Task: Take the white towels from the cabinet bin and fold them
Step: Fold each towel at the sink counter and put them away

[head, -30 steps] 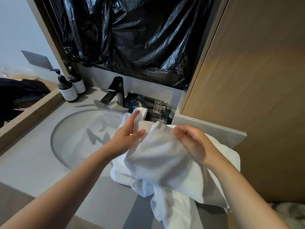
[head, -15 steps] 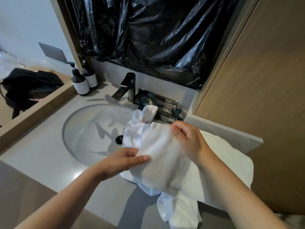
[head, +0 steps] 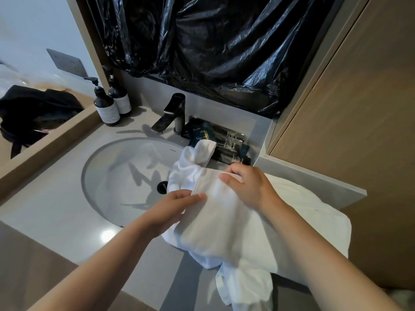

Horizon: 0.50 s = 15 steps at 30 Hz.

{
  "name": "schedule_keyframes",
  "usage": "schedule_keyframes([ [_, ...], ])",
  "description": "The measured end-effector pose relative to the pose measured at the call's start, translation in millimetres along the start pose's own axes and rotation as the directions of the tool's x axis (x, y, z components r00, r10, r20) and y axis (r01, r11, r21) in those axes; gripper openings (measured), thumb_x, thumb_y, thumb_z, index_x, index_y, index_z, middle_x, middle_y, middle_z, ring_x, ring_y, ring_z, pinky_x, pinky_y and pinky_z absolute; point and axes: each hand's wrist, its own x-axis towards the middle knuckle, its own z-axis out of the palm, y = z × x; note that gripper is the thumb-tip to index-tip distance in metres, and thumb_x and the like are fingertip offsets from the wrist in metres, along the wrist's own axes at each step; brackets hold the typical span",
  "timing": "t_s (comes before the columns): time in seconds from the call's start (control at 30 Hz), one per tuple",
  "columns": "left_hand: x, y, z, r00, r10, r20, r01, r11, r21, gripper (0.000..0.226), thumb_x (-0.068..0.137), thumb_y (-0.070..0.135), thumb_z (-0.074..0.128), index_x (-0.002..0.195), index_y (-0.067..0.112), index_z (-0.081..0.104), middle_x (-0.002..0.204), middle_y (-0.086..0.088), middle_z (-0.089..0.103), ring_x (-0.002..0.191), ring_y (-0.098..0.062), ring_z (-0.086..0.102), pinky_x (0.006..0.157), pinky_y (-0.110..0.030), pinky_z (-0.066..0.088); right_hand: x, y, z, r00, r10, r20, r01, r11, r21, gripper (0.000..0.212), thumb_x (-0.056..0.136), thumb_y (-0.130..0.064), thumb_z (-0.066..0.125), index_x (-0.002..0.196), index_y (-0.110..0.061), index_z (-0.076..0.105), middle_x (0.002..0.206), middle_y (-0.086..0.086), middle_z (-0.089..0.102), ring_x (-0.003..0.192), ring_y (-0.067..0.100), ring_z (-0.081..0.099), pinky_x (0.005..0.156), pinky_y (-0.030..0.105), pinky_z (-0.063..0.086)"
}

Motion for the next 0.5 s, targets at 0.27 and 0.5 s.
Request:
schedule_keyframes([
  [0.27,7.5,18.7,-2.2,0.994,-0.038,0.098,0.054,0.985,-0.166,0.058,0.076,0.043,0.074,0.12,0.007,0.063,0.126,-0.021,0.062,0.121,-0.038,0.056,0.11,-0.054,0.036,7.1,3.1,0.0,0.998,-0.058,-0.027,0.057,0.998,-0.037,0.027,0.087,-0.045,0.055,0.083,-0.019,0.063,0.096,-0.008,0.066,0.096,0.015,0.054,0.086,0.034,0.043],
  [0.5,2.0,53.4,19.4,0.972,0.231,0.041,-0.222,0.962,-0.159,0.043,0.084,0.041,0.07,0.123,0.025,0.06,0.115,-0.008,0.069,0.104,-0.022,0.066,0.093,-0.04,0.048,-2.0,-6.0,-18.2,0.999,0.037,-0.038,-0.023,0.95,0.311,0.01,0.09,-0.026,0.068,0.082,-0.021,0.069,0.081,-0.006,0.069,0.074,0.002,0.057,0.072,0.022,0.044],
])
